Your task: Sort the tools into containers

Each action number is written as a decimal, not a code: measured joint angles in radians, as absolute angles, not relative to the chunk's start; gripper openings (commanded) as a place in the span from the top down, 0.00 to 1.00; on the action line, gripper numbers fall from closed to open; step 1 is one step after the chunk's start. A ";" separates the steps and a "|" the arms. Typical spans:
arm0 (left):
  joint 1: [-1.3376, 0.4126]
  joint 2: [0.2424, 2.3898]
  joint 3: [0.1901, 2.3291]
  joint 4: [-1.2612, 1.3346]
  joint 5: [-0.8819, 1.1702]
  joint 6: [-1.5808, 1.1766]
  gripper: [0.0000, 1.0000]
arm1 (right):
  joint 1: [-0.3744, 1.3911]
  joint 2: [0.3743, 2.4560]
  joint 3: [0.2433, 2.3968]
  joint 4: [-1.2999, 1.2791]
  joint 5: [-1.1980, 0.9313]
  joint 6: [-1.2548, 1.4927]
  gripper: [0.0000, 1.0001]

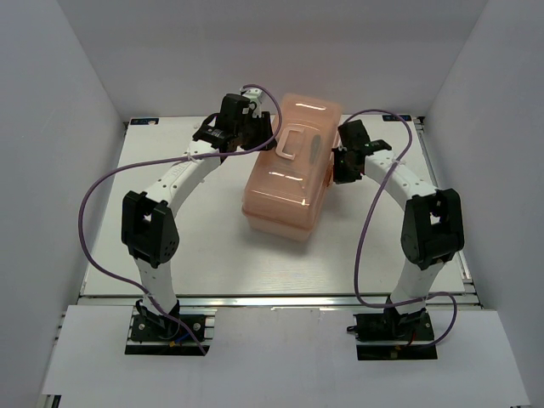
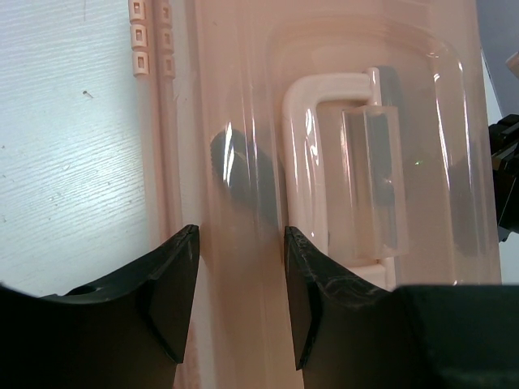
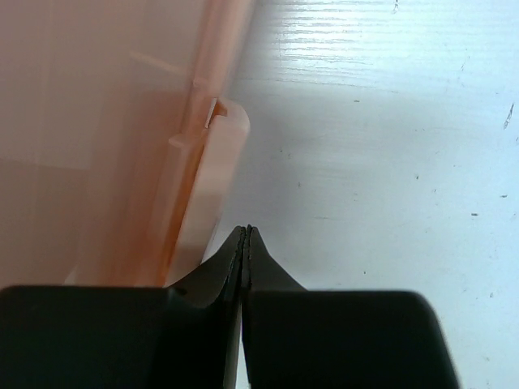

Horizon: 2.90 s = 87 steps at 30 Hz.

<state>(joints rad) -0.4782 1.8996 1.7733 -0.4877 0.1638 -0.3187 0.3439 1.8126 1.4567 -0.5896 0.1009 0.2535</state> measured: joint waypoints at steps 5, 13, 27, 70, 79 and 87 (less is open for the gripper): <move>-0.478 1.900 1.773 -0.487 0.163 -0.318 0.47 | 0.351 1.805 1.446 -0.581 0.117 0.286 1.00; -0.478 1.900 1.772 -0.484 0.164 -0.318 0.47 | 0.351 1.781 1.396 -0.521 0.081 0.326 1.00; -0.479 1.900 1.744 -0.418 0.168 -0.315 0.47 | 0.202 1.697 1.290 -0.419 -0.274 0.299 1.00; -0.498 1.913 1.753 -0.402 0.135 -0.330 0.46 | -0.057 1.886 0.941 0.599 -1.138 0.874 1.00; -0.493 1.913 1.750 -0.396 0.163 -0.342 0.46 | -0.026 1.847 1.177 0.009 -0.908 0.363 1.00; -0.503 1.919 1.747 -0.376 0.199 -0.349 0.47 | 0.008 1.847 1.242 -0.242 -0.768 0.174 1.00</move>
<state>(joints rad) -0.5026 1.9190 1.7473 -0.3763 0.1986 -0.3492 0.0082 1.8465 1.2419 -0.2417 -0.7677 0.1738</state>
